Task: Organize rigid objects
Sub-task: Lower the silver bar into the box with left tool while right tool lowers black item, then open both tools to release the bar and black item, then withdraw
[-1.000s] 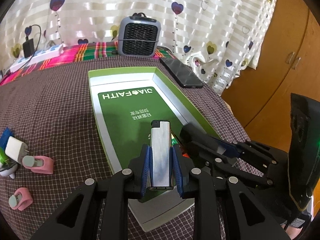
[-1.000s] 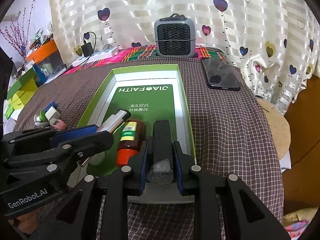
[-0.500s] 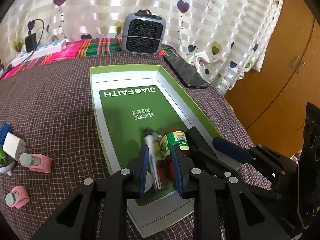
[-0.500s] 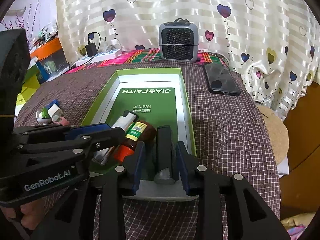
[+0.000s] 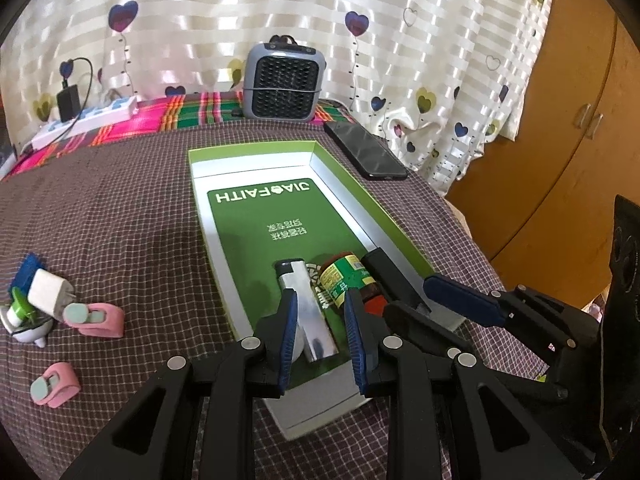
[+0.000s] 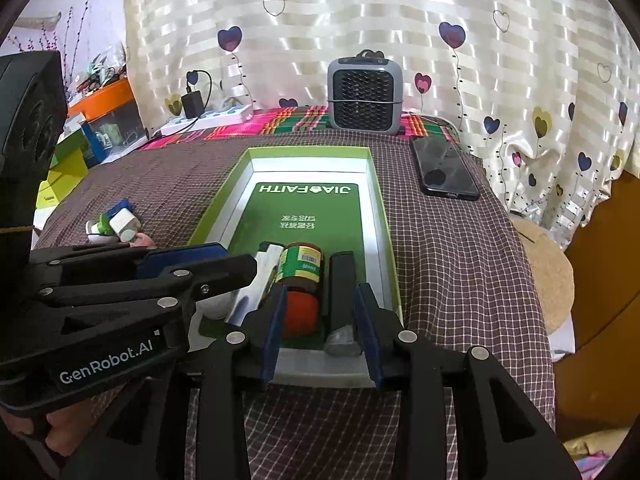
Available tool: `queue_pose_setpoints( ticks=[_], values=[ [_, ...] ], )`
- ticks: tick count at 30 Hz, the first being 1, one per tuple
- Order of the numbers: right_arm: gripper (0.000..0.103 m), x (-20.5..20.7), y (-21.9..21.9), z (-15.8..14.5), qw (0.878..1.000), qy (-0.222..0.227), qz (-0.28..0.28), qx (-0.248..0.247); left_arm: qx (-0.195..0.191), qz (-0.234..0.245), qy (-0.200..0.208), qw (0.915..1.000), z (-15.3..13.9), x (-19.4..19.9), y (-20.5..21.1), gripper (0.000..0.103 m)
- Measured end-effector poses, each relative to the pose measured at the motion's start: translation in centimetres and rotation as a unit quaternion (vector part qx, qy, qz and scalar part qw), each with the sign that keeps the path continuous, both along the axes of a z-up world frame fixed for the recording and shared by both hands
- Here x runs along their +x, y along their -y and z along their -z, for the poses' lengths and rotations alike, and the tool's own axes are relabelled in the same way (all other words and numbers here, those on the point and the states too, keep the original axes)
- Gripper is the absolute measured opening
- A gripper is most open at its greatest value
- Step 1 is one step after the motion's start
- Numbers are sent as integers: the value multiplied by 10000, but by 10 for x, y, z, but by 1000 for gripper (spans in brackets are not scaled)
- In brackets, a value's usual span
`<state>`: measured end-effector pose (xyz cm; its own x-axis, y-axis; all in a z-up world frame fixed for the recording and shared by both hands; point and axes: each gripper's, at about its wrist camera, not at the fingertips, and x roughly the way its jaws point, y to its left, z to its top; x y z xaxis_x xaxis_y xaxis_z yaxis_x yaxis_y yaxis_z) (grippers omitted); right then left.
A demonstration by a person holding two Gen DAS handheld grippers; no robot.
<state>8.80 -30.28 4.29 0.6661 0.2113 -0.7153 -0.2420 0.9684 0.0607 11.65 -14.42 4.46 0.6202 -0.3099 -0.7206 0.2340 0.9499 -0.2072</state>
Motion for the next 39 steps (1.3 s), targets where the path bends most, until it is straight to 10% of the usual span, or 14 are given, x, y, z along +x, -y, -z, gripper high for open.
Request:
queue_pose_setpoints(
  ticks=[39],
  values=[
    [38, -54, -45, -21, 9986, 169, -499, 25, 264, -298, 282, 9988, -19, -72, -53, 22]
  ],
)
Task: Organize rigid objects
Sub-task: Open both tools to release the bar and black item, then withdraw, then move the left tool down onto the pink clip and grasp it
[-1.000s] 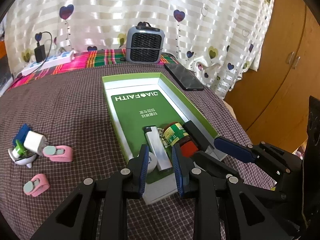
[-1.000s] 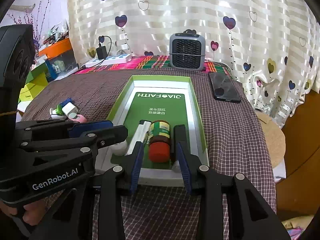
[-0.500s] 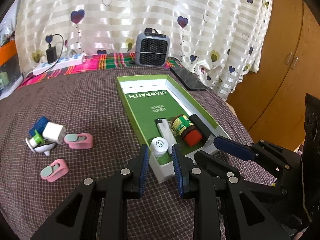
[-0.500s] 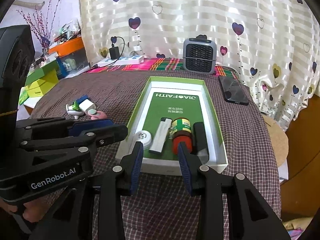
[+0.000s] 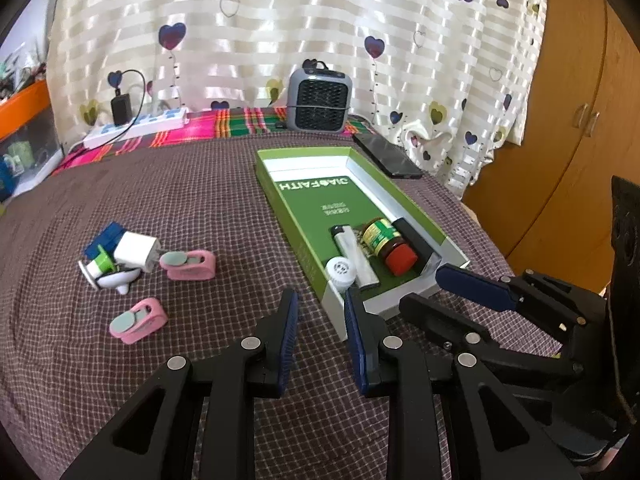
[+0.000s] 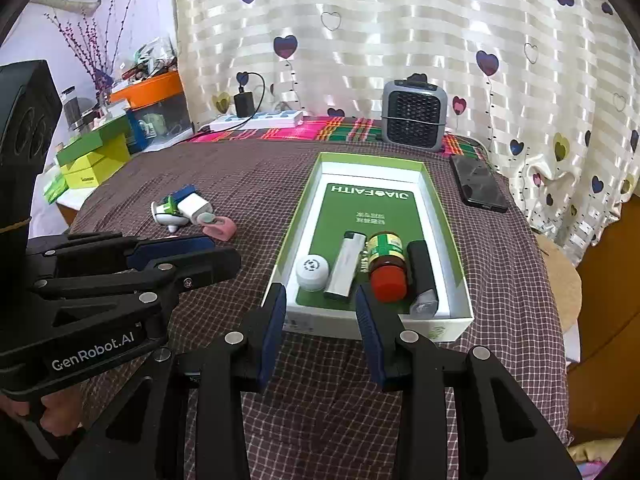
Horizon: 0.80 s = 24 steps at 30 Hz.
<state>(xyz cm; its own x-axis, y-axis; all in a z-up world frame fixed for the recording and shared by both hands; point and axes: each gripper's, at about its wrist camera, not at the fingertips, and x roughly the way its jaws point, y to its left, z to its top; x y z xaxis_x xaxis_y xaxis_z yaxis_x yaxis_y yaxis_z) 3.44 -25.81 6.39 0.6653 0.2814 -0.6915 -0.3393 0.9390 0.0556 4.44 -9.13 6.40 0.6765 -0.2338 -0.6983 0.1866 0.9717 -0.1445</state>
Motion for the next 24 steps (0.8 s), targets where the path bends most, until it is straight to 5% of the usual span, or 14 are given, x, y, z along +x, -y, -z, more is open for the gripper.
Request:
queue_pose_setpoints(
  ticks=[24],
  values=[
    [38, -14, -33, 5, 9992, -128, -389, 14, 19, -218, -105, 9997, 12, -17, -31, 22]
  ],
)
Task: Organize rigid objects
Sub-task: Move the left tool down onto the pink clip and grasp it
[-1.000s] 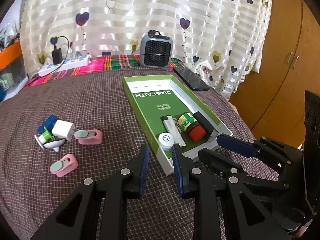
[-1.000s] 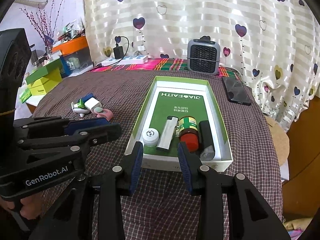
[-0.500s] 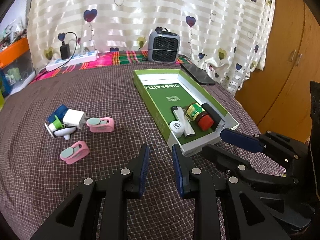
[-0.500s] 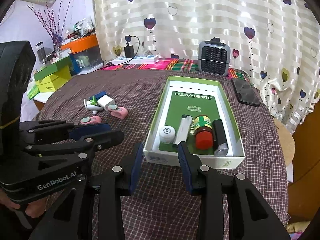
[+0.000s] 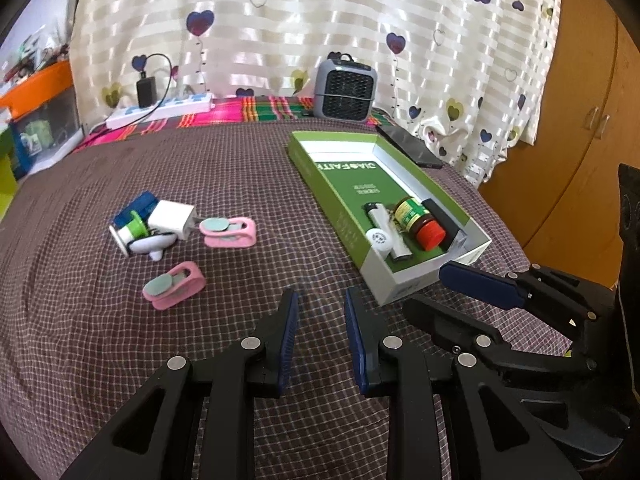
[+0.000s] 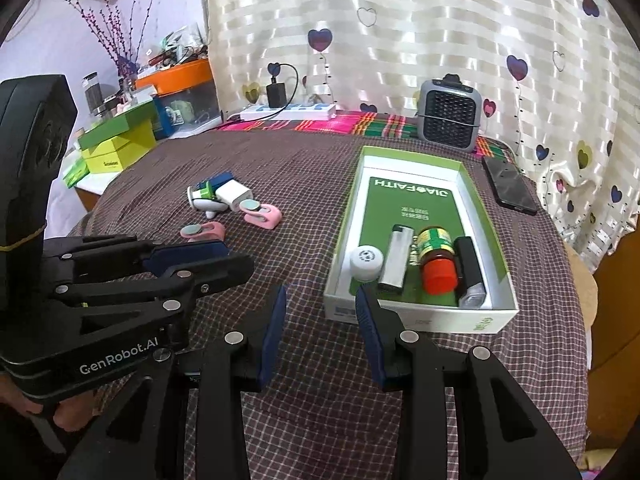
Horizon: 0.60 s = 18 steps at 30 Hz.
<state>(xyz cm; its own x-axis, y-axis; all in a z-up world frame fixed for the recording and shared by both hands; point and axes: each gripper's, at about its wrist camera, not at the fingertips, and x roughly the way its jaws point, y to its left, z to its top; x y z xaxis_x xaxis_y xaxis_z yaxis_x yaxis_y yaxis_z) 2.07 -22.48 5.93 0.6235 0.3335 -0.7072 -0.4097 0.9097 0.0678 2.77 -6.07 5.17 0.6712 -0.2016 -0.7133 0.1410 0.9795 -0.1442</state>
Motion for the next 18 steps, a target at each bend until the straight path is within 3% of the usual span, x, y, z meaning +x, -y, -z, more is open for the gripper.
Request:
queue_pose_setpoints(
  ticks=[18],
  values=[
    [38, -2, -17, 7, 9997, -119, -227, 37, 5, -186, -37, 9998, 8, -3, -22, 24]
  ],
)
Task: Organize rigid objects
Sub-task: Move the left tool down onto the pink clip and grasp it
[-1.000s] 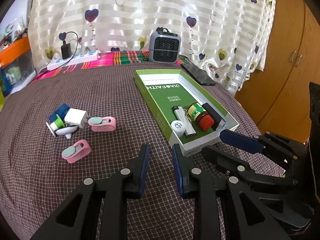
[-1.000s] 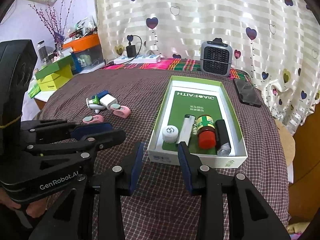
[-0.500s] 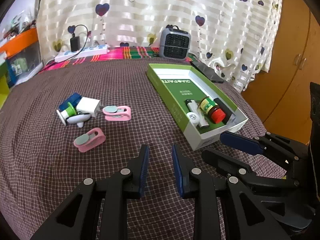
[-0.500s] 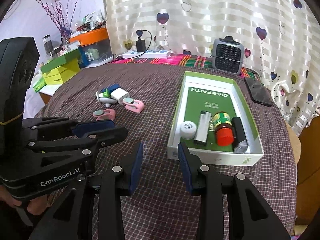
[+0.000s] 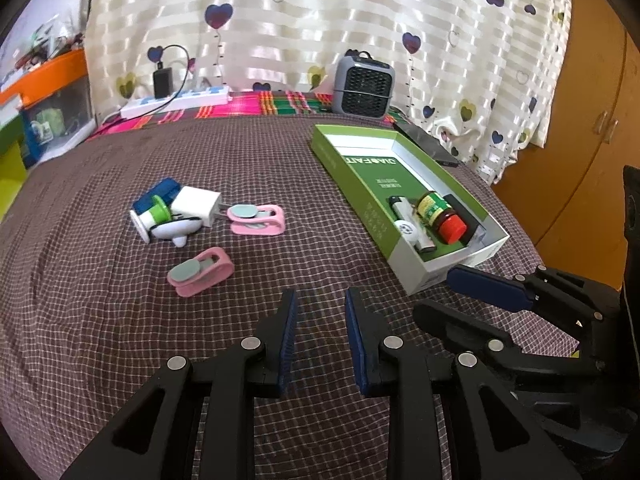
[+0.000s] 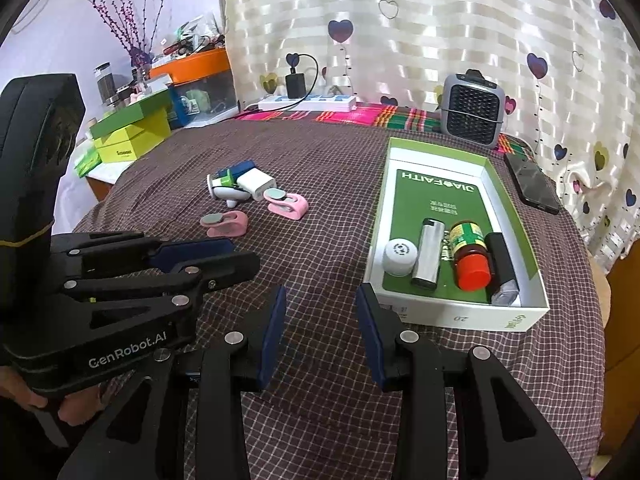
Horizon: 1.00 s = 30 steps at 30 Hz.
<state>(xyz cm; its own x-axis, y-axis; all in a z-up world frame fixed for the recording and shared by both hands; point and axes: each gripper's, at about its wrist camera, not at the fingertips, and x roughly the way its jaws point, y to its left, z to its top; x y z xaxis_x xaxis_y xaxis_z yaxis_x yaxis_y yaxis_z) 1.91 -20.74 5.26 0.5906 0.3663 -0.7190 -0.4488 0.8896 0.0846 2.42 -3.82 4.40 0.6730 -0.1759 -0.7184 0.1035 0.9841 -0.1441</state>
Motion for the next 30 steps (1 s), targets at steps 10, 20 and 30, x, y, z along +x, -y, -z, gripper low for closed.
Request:
queue_pose_setpoints(
  ticks=[10, 20, 30],
  values=[
    [38, 1, -8, 4, 9999, -57, -92, 17, -5, -343, 35, 9994, 4, 3, -35, 31],
    [38, 5, -12, 10, 9997, -117, -200, 38, 93, -596, -3, 9982, 10, 14, -57, 35],
    [38, 10, -15, 13, 9995, -158, -271, 28, 168, -581, -116, 9981, 24, 30, -75, 37]
  ],
)
